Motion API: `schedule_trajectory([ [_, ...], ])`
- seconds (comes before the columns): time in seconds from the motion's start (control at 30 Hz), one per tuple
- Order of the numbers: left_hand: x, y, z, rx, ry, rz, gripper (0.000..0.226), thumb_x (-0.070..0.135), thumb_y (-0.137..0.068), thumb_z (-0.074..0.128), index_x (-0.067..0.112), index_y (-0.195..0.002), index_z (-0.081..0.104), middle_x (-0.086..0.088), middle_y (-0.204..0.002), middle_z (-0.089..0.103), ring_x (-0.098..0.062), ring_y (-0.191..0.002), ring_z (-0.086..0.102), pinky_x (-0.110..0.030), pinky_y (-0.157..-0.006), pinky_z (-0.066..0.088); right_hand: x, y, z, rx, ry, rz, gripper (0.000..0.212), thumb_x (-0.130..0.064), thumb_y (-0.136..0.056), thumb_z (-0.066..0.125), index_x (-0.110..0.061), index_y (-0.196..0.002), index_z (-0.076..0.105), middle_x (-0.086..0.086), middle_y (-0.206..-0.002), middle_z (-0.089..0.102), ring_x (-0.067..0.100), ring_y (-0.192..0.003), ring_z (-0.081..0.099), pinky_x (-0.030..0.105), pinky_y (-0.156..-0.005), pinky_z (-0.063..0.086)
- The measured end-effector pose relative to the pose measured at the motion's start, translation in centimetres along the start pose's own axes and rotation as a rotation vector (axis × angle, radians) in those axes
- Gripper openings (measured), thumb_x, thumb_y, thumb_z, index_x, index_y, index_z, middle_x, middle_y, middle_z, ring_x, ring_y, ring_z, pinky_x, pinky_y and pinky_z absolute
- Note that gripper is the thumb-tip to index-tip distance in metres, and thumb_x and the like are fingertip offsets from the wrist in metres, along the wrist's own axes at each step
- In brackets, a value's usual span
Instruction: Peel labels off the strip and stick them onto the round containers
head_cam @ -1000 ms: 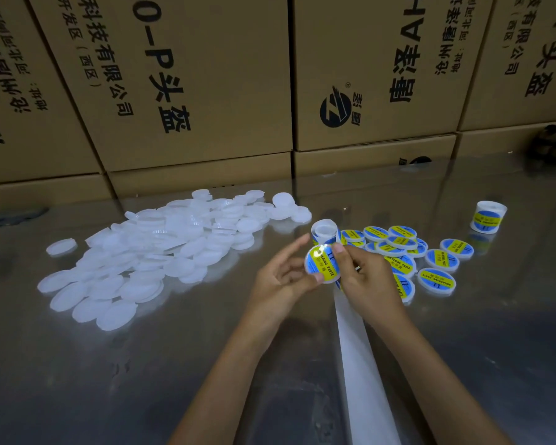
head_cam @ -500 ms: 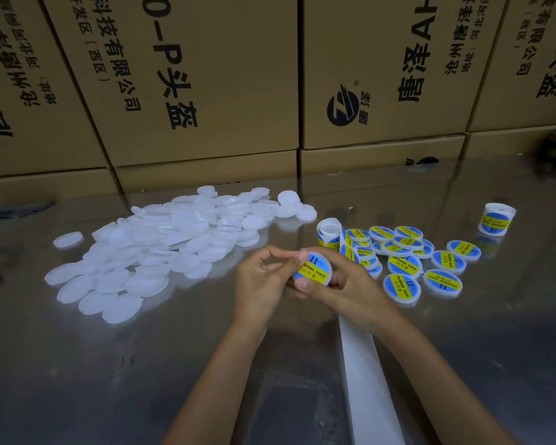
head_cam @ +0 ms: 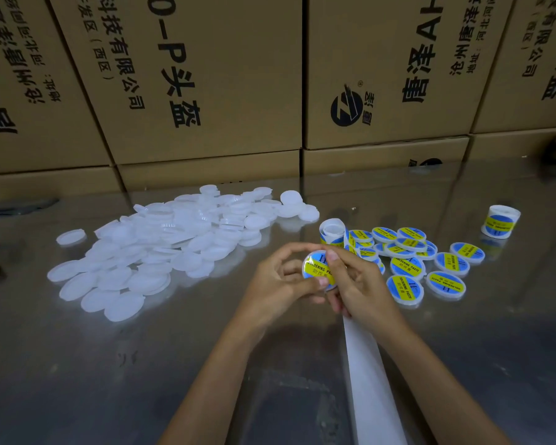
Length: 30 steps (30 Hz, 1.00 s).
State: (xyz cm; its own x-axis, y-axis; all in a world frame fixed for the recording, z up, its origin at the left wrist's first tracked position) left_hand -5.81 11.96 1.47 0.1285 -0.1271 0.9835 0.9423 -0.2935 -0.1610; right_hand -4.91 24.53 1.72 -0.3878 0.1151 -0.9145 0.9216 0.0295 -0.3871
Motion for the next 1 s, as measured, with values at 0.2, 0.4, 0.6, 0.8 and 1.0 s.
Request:
schedule_trajectory([
  [0.2,0.4,0.2,-1.2,0.188,0.010,0.044,0.020,0.003,-0.083,0.078,0.004,-0.099,0.067,-0.011,-0.084,0.078,-0.025,-0.067,0.075,-0.026,-0.055,0.058,0.2,0.0,0.2,-0.041,-0.037,0.073,0.036,-0.037,-0.106,0.036,-0.033,-0.110,0.072,0.002,-0.043,0.041,0.010,-0.040,0.036,0.018,-0.043,0.032],
  [0.4,0.2,0.4,-2.5,0.282,0.096,0.039,0.011,0.012,-0.088,0.074,0.003,-0.094,0.071,-0.015,-0.086,0.077,-0.023,-0.072,0.074,-0.029,-0.054,0.059,-0.2,0.3,1.3,-0.180,-0.105,0.089,0.040,-0.010,-0.089,0.071,-0.027,-0.125,0.064,0.001,-0.056,0.048,0.010,-0.049,0.039,0.016,-0.048,0.035],
  [0.6,0.0,0.1,-1.8,0.143,0.139,0.015,0.014,0.016,-0.094,0.068,0.008,-0.104,0.074,-0.014,-0.097,0.077,-0.026,-0.084,0.075,-0.033,-0.064,0.061,0.2,0.2,0.3,-0.087,-0.090,0.101,0.029,-0.022,-0.092,0.068,-0.038,-0.116,0.070,0.008,-0.048,0.053,0.012,-0.038,0.038,0.020,-0.038,0.031],
  [0.8,-0.5,-0.1,-0.4,-0.058,0.166,-0.035,0.034,-0.002,-0.091,0.067,0.012,-0.122,0.063,-0.017,-0.114,0.073,-0.031,-0.102,0.072,-0.032,-0.082,0.060,0.6,0.0,-0.6,0.015,-0.095,0.109,0.024,-0.025,-0.099,0.059,-0.037,-0.114,0.072,0.012,-0.047,0.054,0.015,-0.036,0.040,0.021,-0.036,0.033],
  [1.0,-0.3,-0.1,-0.2,-0.077,0.142,-0.009,0.046,-0.010,-0.083,0.072,0.012,-0.122,0.061,-0.020,-0.108,0.073,-0.031,-0.100,0.072,-0.033,-0.082,0.059,0.5,0.0,-0.5,0.018,-0.105,0.117,0.025,-0.032,-0.103,0.050,-0.036,-0.109,0.074,0.016,-0.047,0.054,0.017,-0.035,0.040,0.022,-0.037,0.036],
])
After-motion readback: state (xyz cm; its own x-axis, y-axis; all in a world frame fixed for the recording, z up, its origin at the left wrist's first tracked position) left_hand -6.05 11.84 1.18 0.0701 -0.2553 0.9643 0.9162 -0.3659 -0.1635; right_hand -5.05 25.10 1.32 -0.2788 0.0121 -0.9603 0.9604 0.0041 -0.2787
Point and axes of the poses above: each hand's wrist, its own y-axis away from the middle knuckle, its own z-axis out of the palm, x = y × z, the point moved 8 cm from there along -y, towards the middle knuckle
